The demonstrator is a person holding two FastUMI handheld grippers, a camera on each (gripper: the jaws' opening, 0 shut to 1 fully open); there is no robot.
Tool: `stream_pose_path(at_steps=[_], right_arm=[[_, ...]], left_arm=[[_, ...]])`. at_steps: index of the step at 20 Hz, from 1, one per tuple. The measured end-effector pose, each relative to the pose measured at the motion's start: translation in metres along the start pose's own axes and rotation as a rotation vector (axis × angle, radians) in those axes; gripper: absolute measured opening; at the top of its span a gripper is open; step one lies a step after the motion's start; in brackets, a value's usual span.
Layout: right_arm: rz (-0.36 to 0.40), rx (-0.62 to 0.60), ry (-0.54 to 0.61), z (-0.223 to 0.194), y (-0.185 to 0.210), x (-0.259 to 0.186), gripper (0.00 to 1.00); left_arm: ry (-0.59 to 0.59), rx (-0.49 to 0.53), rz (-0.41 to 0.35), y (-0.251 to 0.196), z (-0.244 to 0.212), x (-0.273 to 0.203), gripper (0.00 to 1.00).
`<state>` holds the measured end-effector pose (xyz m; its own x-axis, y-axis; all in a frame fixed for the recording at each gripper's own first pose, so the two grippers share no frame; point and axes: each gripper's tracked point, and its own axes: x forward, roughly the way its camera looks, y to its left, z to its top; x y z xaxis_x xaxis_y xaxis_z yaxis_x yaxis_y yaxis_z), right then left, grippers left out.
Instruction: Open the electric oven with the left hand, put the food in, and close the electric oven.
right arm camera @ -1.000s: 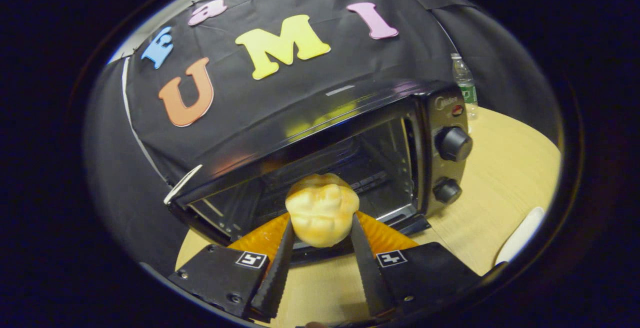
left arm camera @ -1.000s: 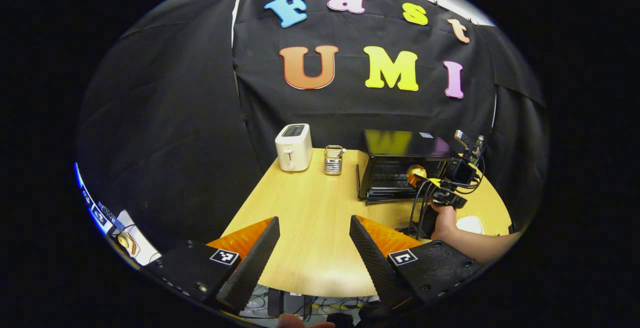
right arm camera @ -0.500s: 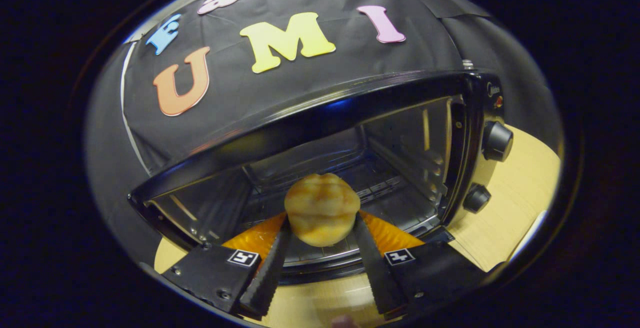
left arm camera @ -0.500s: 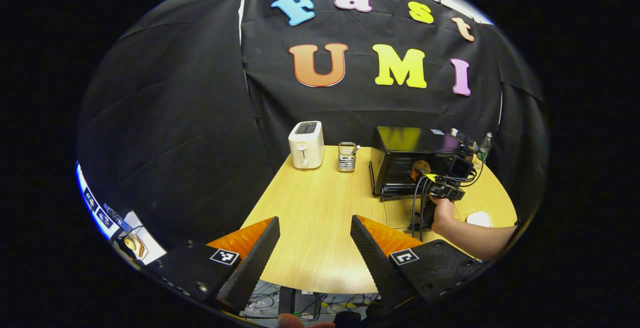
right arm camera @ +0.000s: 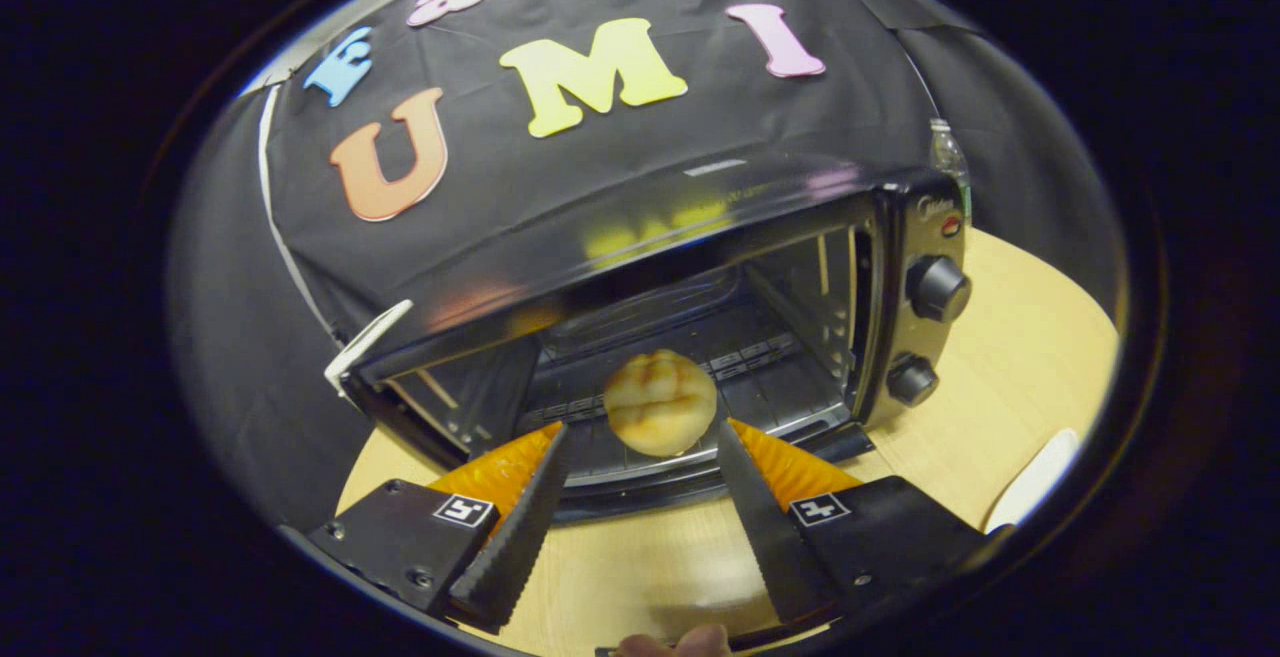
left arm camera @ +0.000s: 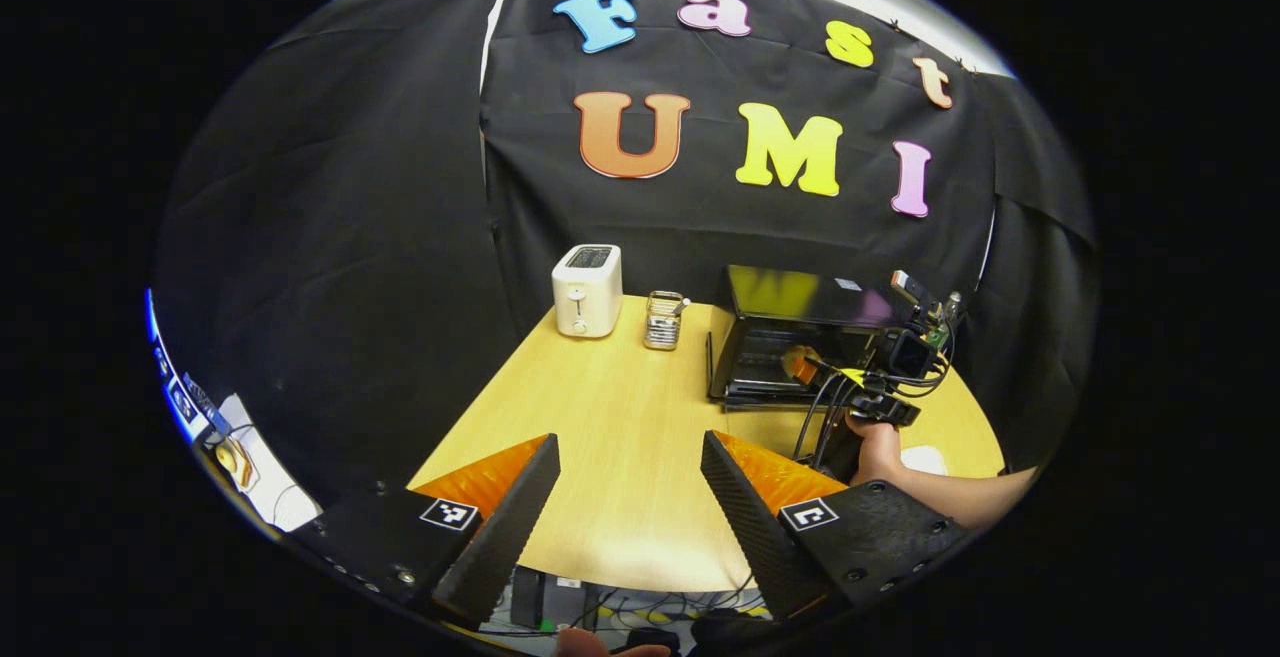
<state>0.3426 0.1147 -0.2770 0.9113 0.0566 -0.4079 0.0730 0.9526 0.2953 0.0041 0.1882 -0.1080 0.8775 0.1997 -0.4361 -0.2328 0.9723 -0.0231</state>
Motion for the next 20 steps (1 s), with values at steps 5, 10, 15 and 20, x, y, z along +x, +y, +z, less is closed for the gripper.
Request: stream_pose_path(at_steps=[5, 10, 15, 20], right_arm=[[0.049, -0.028, -0.005, 0.011, -0.003, -0.064, 0.94], [0.076, -0.115, 0.001, 0.018, -0.022, -0.132, 0.94], [0.057, -0.214, -0.001, 0.021, -0.056, -0.198, 0.94], [-0.022, -0.257, -0.018, 0.024, -0.099, -0.241, 0.96]], left_arm=[[-0.006, -0.042, -0.043, -0.030, -0.005, 0.003, 0.94], [0.032, -0.050, -0.121, -0.073, -0.031, 0.020, 0.93], [0.105, -0.045, -0.201, -0.115, -0.064, 0.040, 0.93], [0.156, -0.022, -0.262, -0.154, -0.090, 0.057, 0.95]])
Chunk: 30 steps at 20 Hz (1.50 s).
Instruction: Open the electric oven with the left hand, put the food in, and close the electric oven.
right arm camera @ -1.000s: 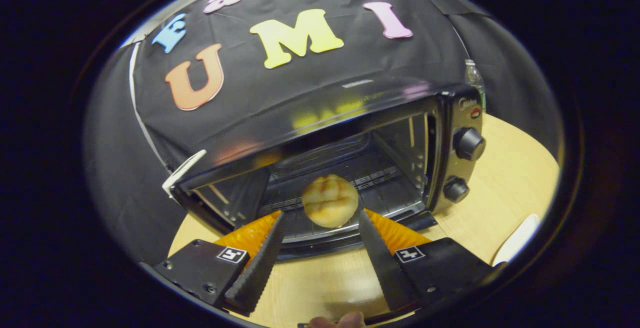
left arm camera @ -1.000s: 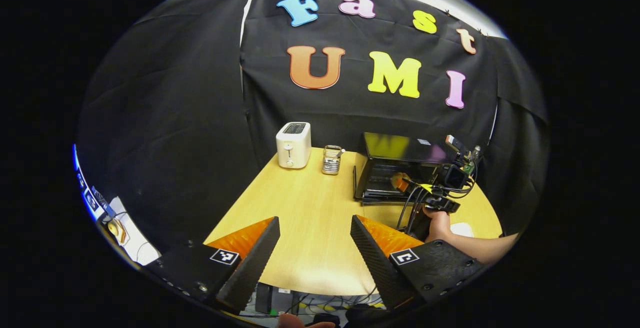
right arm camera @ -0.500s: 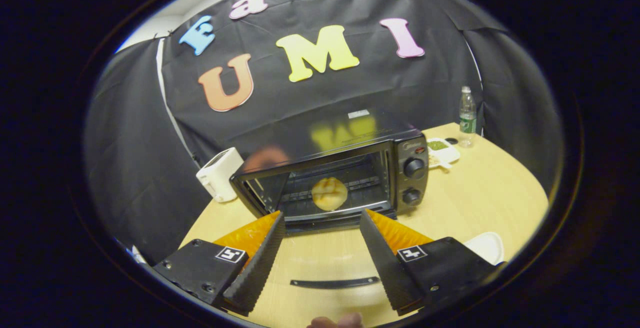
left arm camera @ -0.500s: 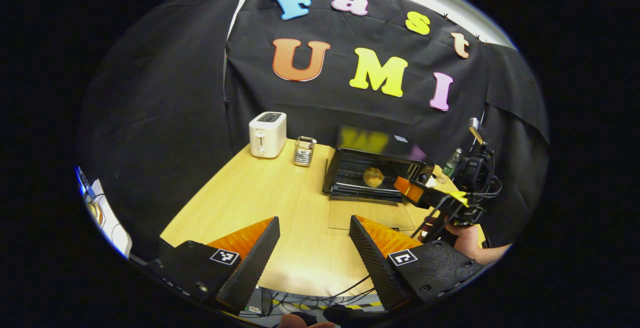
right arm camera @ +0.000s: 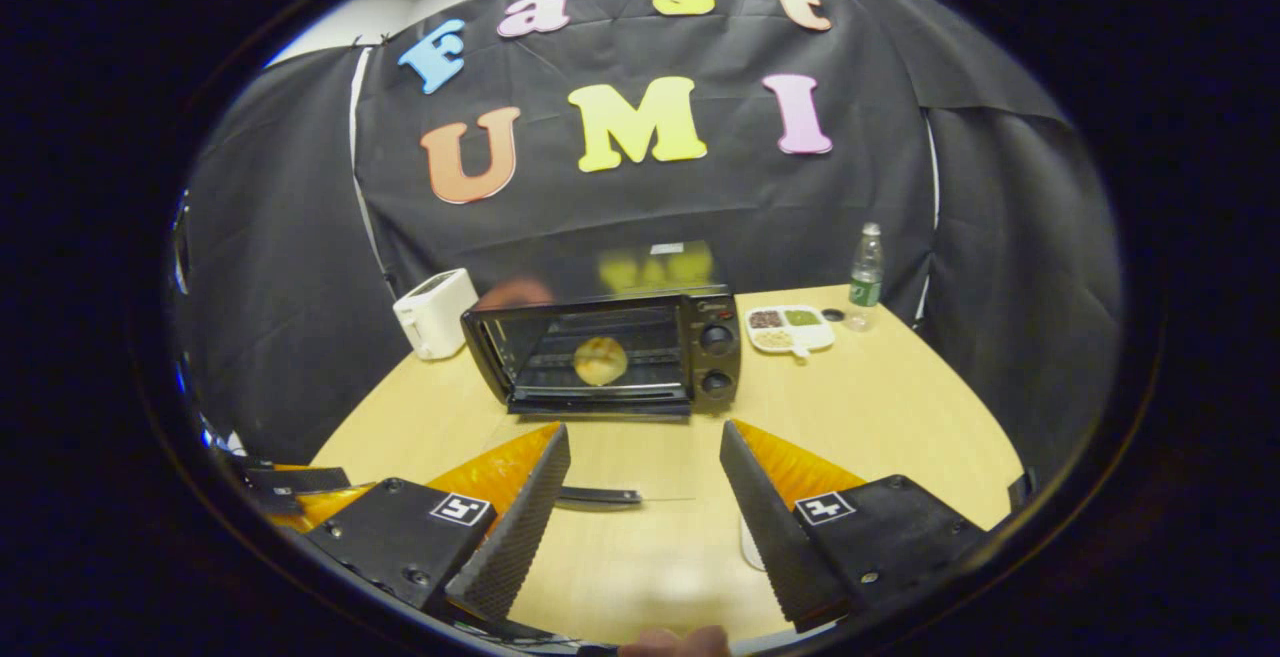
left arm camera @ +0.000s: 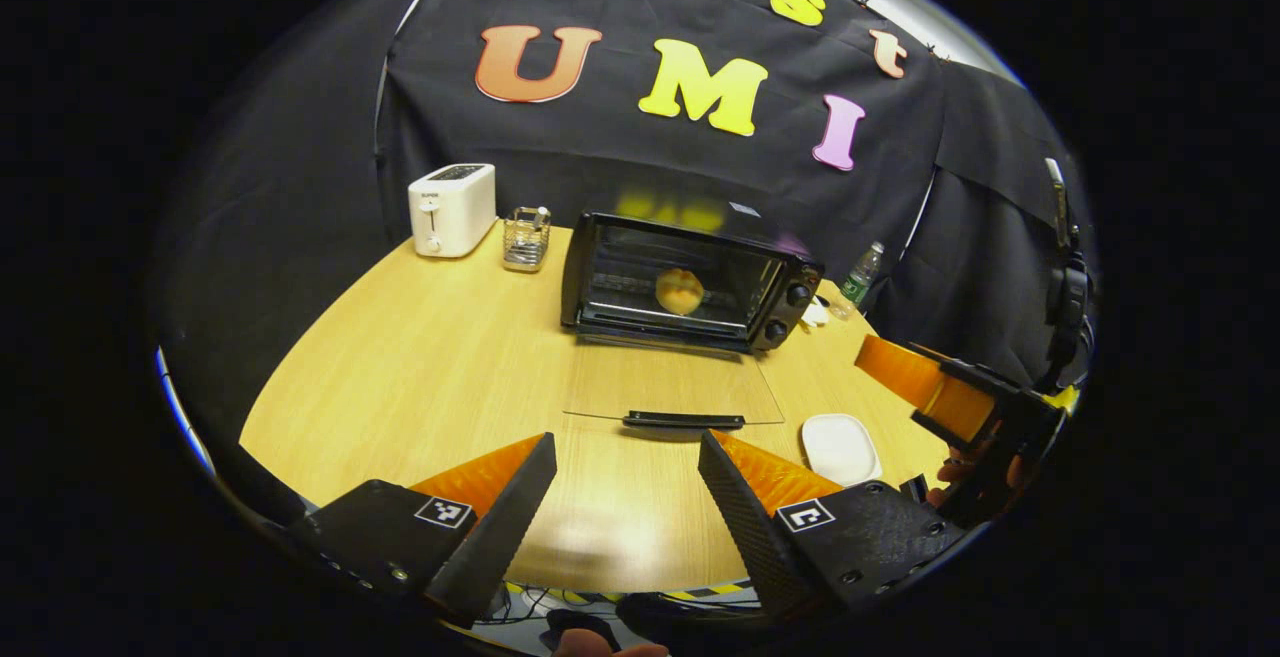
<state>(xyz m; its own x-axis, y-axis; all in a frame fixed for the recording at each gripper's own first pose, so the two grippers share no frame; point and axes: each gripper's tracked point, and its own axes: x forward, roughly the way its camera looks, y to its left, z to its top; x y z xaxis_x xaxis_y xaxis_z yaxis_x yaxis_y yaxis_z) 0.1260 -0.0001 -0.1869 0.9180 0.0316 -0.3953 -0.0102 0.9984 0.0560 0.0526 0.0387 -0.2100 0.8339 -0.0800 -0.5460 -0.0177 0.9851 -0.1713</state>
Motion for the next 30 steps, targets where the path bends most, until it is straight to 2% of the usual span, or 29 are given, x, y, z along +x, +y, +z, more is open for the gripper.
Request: stream_pose_path(at_steps=[6, 11, 14, 21, 22, 23, 27, 28, 29, 30], right_arm=[[-0.112, -0.045, 0.007, -0.003, -0.056, -0.036, 0.96], [-0.247, -0.033, 0.063, -0.021, -0.111, -0.070, 0.96], [-0.290, -0.038, 0.098, -0.032, -0.125, -0.083, 0.96], [-0.319, -0.036, 0.125, -0.028, -0.132, -0.080, 0.97], [-0.315, -0.038, 0.125, -0.028, -0.132, -0.079, 0.97], [-0.308, -0.041, 0.124, -0.026, -0.130, -0.077, 0.97], [-0.288, -0.075, 0.128, -0.028, -0.128, -0.069, 0.97], [-0.282, -0.069, 0.134, -0.029, -0.127, -0.068, 0.97], [-0.275, -0.060, 0.135, -0.030, -0.126, -0.068, 0.97], [-0.269, -0.056, 0.135, -0.031, -0.124, -0.066, 0.97]], left_arm=[[0.107, 0.013, -0.001, -0.021, -0.043, 0.051, 0.95], [0.183, 0.036, -0.016, -0.032, -0.068, 0.098, 0.95], [0.211, 0.066, -0.003, -0.036, -0.080, 0.125, 0.95], [0.262, 0.080, 0.051, -0.035, -0.092, 0.160, 0.95], [0.256, 0.090, 0.057, -0.034, -0.089, 0.164, 1.00], [0.251, 0.103, 0.059, -0.034, -0.086, 0.166, 0.96], [0.247, 0.114, 0.079, -0.035, -0.085, 0.167, 0.94], [0.246, 0.116, 0.080, -0.037, -0.083, 0.166, 0.82], [0.247, 0.119, 0.081, -0.039, -0.081, 0.164, 0.94], [0.245, 0.118, 0.079, -0.040, -0.078, 0.161, 0.94]])
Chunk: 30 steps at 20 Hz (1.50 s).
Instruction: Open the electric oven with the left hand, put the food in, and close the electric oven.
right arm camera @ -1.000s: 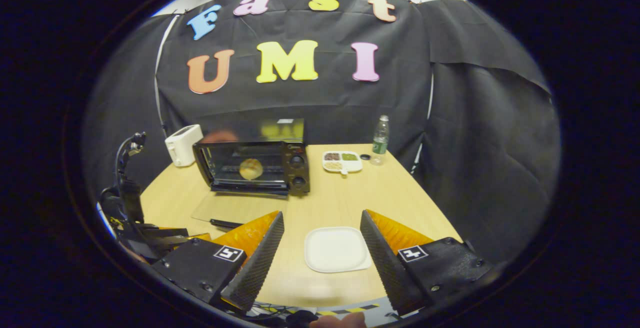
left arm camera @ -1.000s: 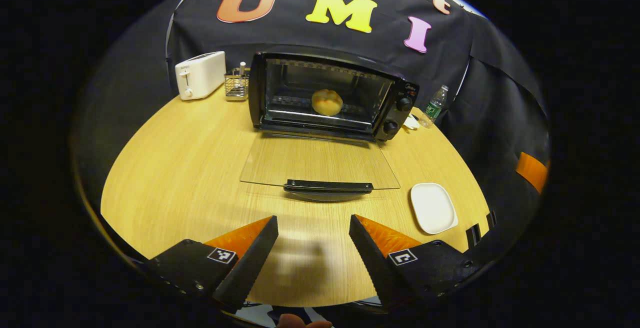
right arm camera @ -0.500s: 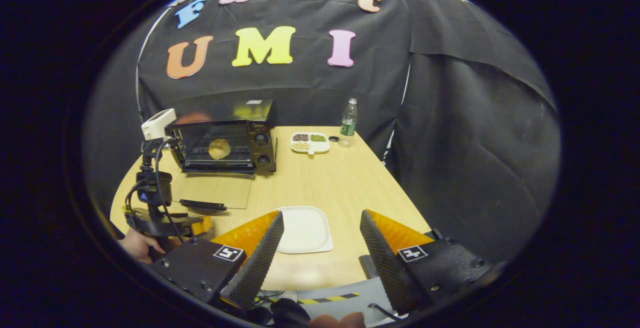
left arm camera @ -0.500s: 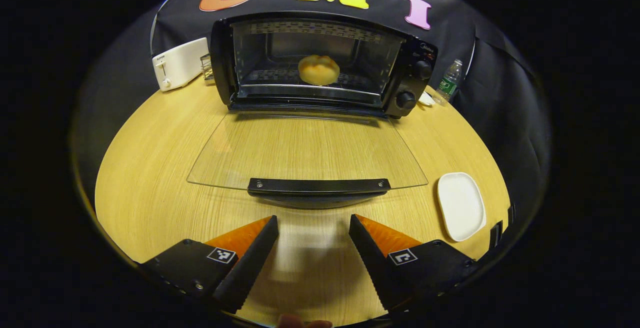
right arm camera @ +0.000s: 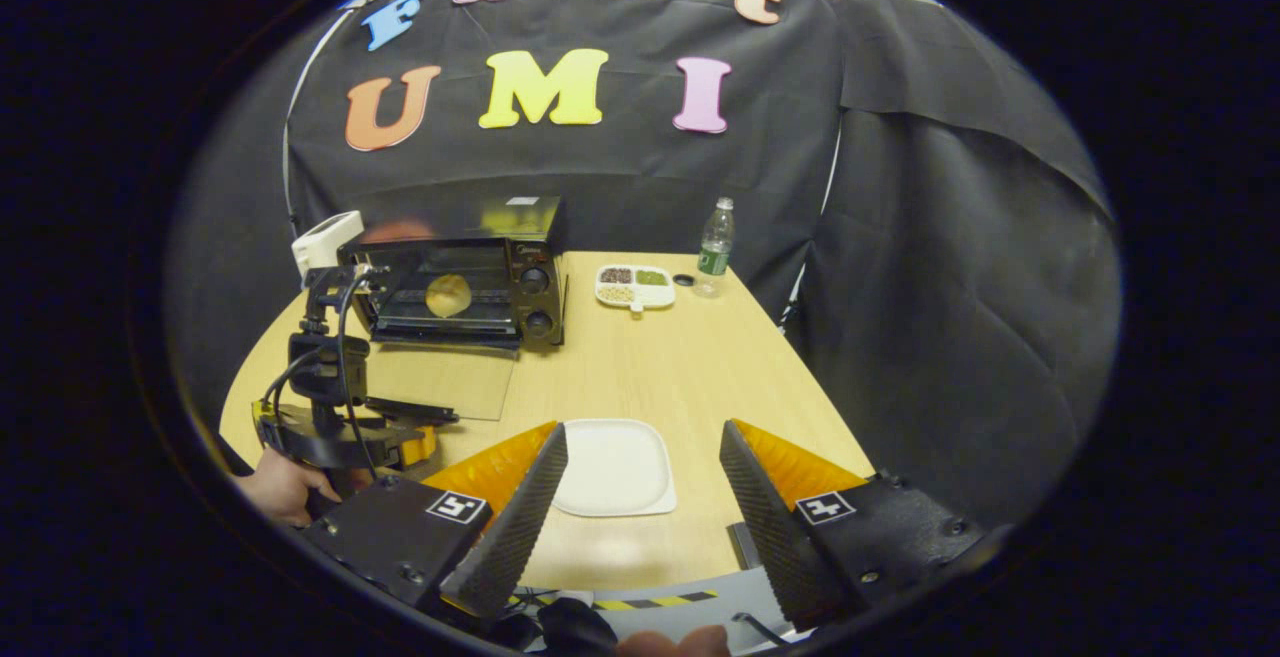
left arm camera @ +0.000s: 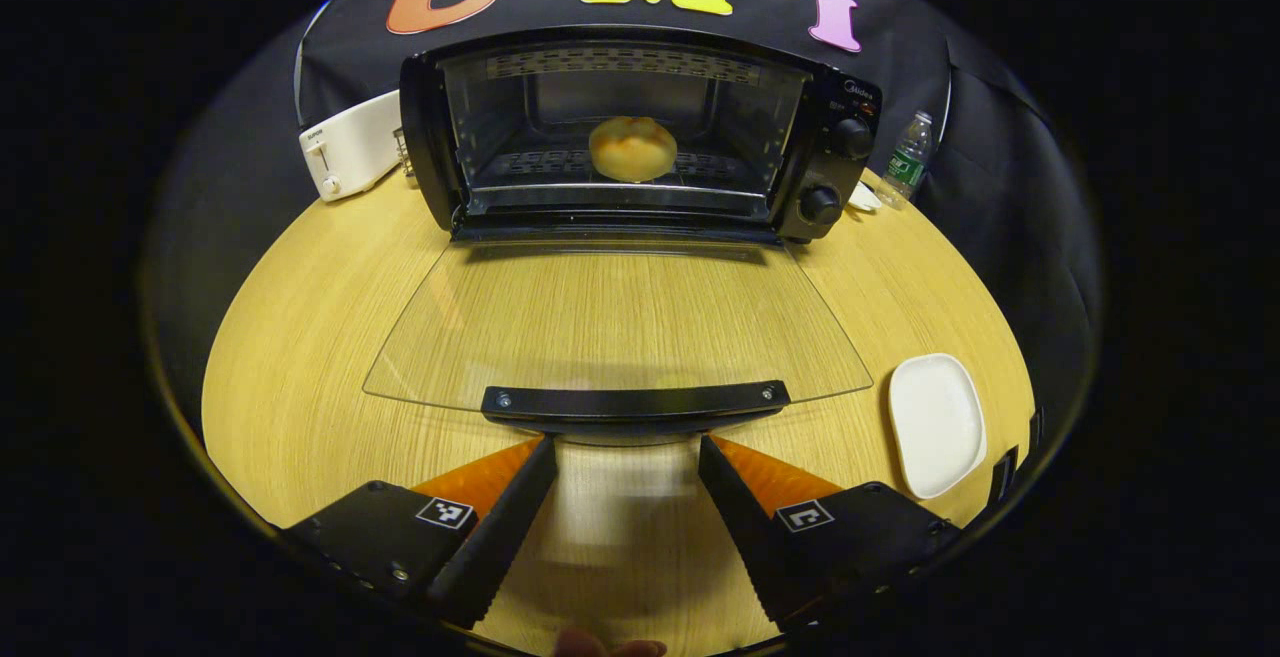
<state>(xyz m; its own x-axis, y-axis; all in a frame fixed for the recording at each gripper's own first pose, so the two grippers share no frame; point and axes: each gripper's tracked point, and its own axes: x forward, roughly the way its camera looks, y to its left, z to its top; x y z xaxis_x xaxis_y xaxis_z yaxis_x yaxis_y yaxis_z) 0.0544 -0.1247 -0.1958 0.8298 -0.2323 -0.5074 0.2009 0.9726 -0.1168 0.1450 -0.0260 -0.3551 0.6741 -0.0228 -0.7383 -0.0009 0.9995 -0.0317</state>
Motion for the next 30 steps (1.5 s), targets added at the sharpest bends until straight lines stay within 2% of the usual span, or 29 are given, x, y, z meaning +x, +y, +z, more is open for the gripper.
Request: stream_pose_path(at_steps=[5, 13, 18, 24, 27, 30], right_arm=[[0.033, 0.004, -0.029, 0.008, 0.012, 0.000, 0.97], [0.113, -0.001, -0.116, 0.041, 0.026, -0.002, 0.97], [0.168, -0.024, -0.241, 0.083, 0.031, -0.007, 0.97], [0.180, -0.002, -0.368, 0.119, 0.037, -0.040, 0.97], [0.164, 0.016, -0.434, 0.135, 0.040, -0.074, 0.97], [0.163, 0.017, -0.483, 0.143, 0.052, -0.117, 0.97]], left_arm=[[-0.059, 0.002, 0.006, -0.002, 0.031, -0.027, 0.94], [-0.351, -0.010, 0.000, -0.004, 0.165, -0.087, 0.95], [-0.509, 0.001, -0.001, -0.004, 0.210, -0.147, 0.95], [-0.691, 0.014, -0.017, -0.003, 0.235, -0.246, 0.94], [-0.761, 0.017, -0.013, 0.009, 0.229, -0.301, 0.94], [-0.788, -0.006, 0.001, 0.029, 0.203, -0.350, 0.94]])
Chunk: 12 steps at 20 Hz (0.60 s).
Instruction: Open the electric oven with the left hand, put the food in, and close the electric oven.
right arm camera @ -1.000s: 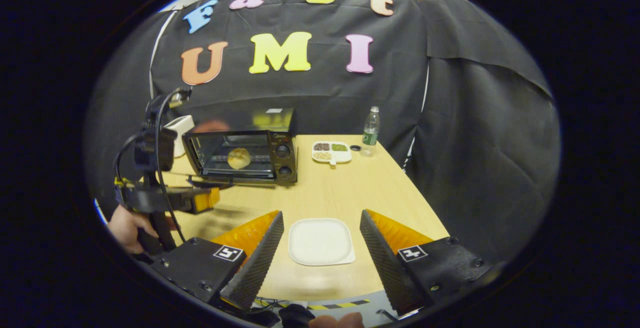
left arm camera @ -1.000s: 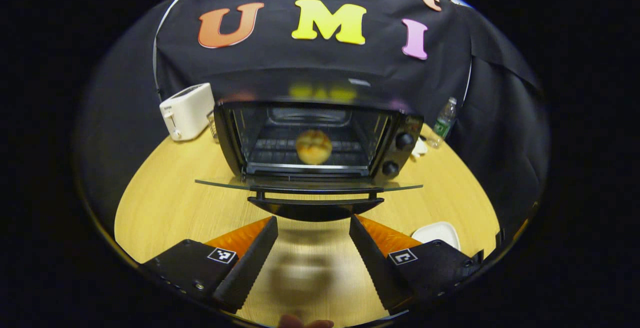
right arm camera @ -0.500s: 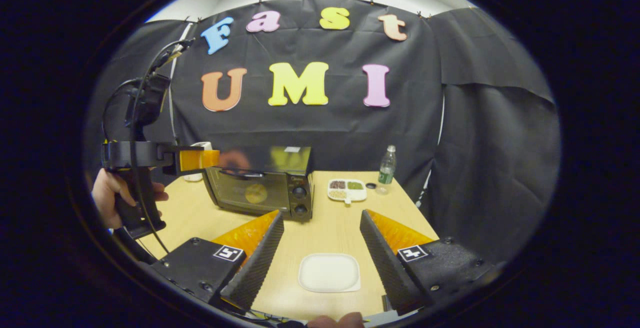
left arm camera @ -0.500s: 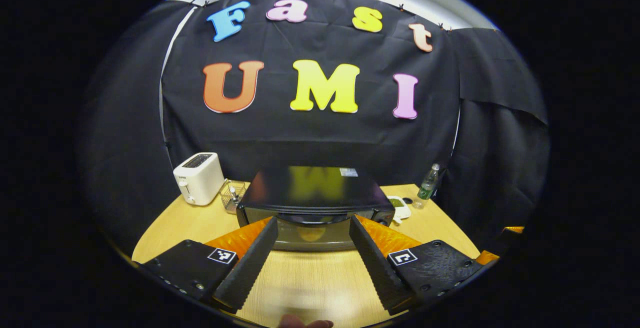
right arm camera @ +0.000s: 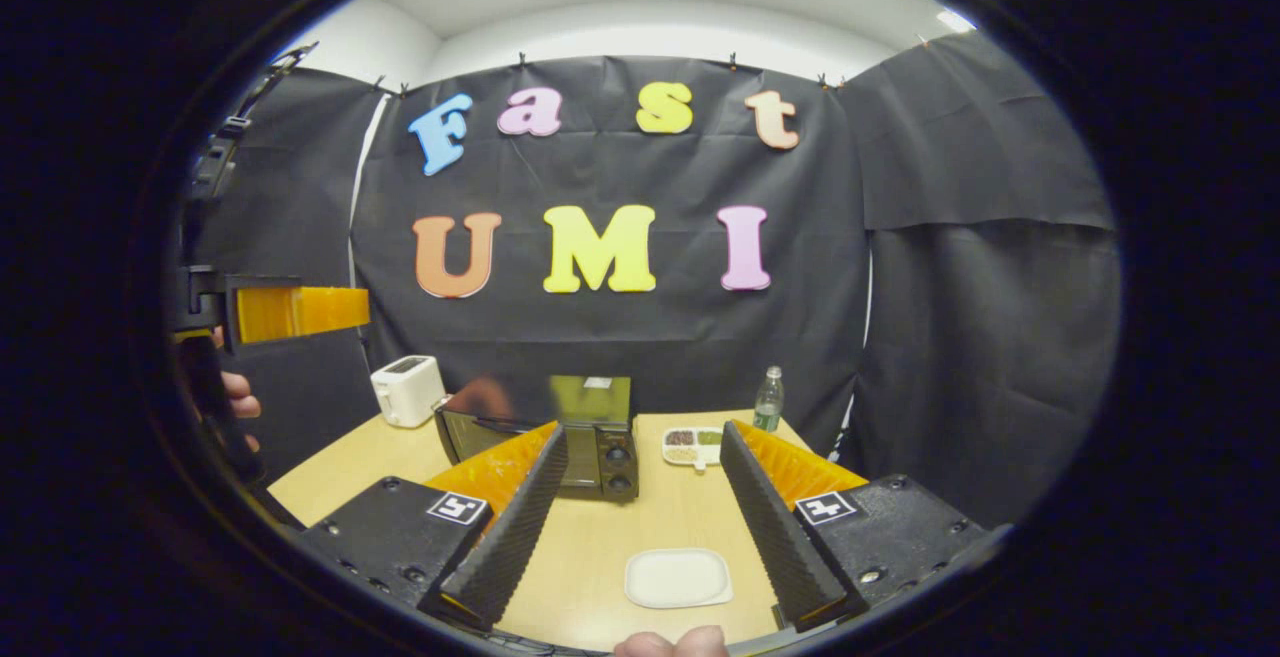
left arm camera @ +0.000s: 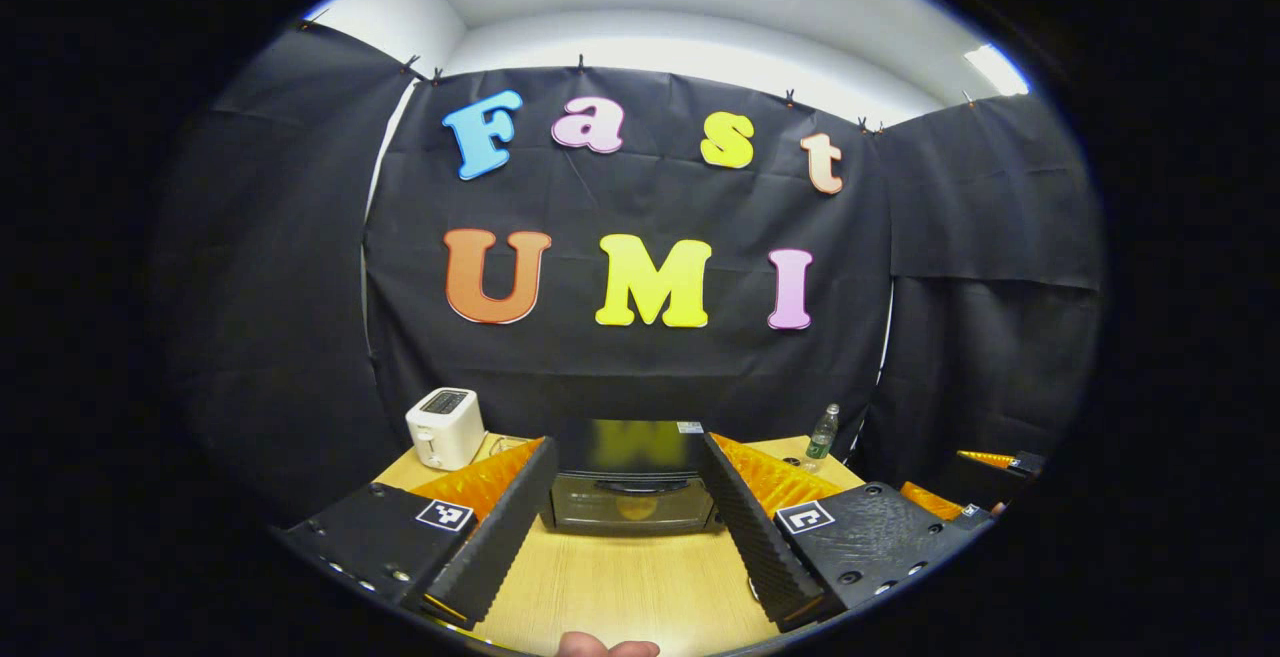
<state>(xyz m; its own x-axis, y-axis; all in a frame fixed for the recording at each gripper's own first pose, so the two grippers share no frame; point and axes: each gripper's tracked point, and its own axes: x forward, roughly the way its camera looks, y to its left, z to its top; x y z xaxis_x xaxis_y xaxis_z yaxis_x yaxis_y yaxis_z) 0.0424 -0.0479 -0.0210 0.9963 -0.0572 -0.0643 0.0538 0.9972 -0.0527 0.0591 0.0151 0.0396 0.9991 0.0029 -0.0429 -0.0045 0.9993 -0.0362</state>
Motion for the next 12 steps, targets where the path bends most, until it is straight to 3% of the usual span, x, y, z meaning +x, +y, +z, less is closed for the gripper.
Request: stream_pose_path(at_steps=[3, 12], right_arm=[[0.027, 0.009, -0.051, 0.024, 0.028, -0.038, 0.97], [0.129, -0.003, -0.080, 0.029, 0.099, -0.143, 0.97]], left_arm=[[-0.031, -0.007, 0.029, 0.021, 0.005, -0.053, 0.94], [-0.076, -0.014, 0.092, 0.053, 0.001, -0.170, 0.94]])
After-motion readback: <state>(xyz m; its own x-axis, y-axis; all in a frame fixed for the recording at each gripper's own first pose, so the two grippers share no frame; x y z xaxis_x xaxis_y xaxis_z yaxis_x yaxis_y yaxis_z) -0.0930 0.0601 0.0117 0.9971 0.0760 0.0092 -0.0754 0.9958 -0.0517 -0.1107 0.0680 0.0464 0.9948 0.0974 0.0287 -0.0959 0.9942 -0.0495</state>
